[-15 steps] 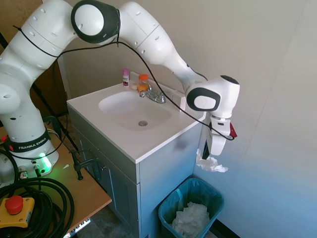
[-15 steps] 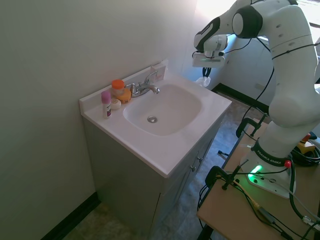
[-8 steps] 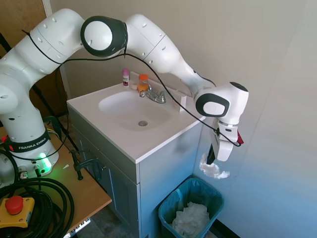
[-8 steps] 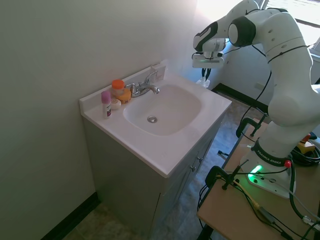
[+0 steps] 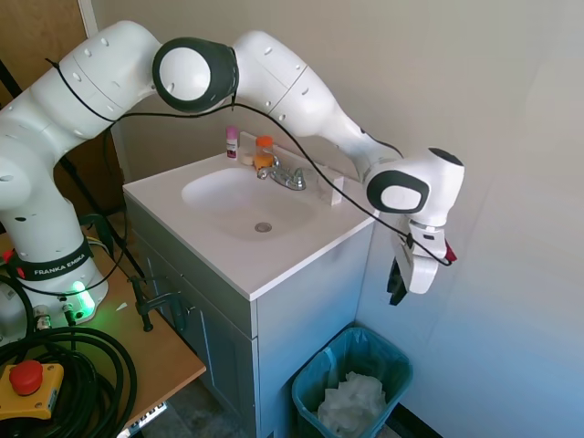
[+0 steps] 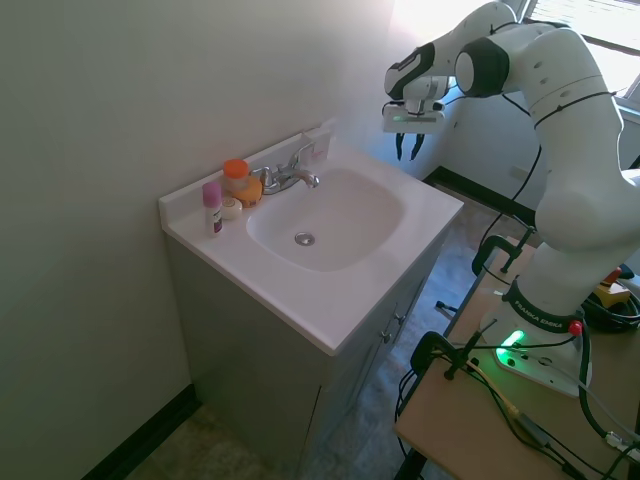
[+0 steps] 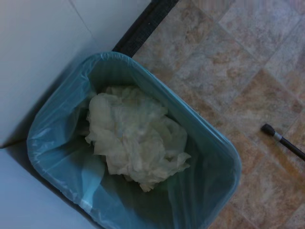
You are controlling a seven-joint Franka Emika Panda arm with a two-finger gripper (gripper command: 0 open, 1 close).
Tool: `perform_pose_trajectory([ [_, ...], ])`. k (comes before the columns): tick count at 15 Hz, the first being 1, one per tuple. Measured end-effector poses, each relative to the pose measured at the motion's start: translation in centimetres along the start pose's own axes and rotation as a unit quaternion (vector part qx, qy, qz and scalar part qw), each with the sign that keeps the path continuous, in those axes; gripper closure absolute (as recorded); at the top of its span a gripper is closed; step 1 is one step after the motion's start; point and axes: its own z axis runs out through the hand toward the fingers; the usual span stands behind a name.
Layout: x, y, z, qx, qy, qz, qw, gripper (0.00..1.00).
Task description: Throw the tissue in the trash bin
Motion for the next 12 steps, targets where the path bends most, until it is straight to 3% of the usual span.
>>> perform_pose_trajectory([
  [3, 0.1, 0.7, -3.1, 0.030, 0.011, -0.011, 0.9994, 0.00],
  [6, -0.4, 3.0, -13.8, 0.072, 0.015, -0.033, 0.9968, 0.00],
  [9, -4.8, 5.9, -22.0, 0.085, 0.025, -0.071, 0.9935, 0.00],
  [12, -11.7, 7.5, -25.4, 0.076, 0.043, -0.133, 0.9873, 0.00],
])
